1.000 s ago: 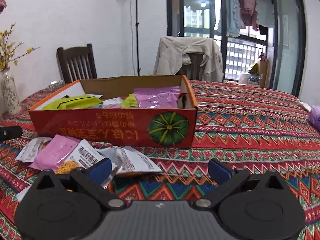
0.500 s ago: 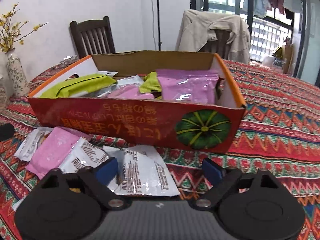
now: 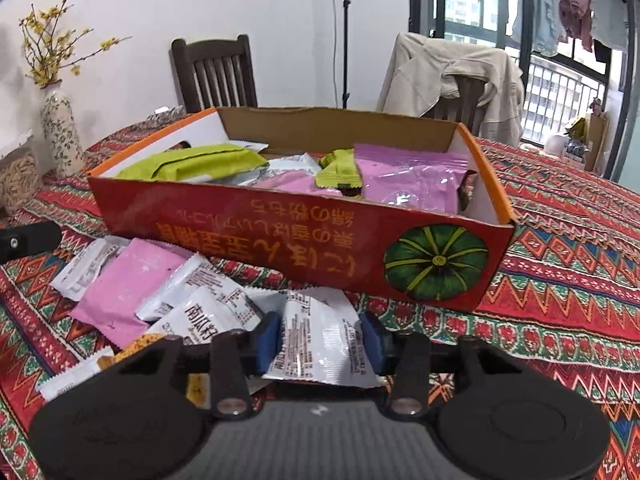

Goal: Organize snacks
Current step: 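Grasp the white packet with the right gripper, then grasp a white packet with the left gripper while the right gripper holds its packet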

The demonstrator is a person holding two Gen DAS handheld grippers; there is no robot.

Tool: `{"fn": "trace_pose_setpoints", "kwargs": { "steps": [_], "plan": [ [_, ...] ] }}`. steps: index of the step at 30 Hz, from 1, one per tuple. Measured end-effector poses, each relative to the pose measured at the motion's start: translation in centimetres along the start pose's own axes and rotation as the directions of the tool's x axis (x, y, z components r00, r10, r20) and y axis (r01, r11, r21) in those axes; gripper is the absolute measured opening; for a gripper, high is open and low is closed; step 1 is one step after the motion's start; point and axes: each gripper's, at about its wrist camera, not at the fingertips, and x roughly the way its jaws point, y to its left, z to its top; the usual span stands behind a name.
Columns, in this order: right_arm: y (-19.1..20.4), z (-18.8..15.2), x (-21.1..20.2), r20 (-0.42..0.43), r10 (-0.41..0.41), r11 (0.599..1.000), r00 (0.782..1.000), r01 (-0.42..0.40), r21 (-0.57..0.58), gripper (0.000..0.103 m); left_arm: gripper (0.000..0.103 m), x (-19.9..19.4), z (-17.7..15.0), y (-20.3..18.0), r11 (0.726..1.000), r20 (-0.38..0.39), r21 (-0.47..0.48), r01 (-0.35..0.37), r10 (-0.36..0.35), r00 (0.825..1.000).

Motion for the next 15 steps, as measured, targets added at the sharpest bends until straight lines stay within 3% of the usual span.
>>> {"fn": "trace_pose_setpoints", "kwargs": {
  "steps": [7,15],
  "plan": [
    [-0.5,-0.4,-3.0,0.106,-0.065,0.998,0.992,0.062,0.027,0.04,0.103,0.0,0.0,0.0,1.0,-0.002,-0.004,0.001,-0.001,1.0],
    [-2.1,-1.8,-7.3,0.219,-0.204,0.978,0.954,0.19,0.084,0.04,0.103,0.2,0.0,0.0,1.0,-0.009,0.0,-0.002,0.002,1.0]
  ]
}}
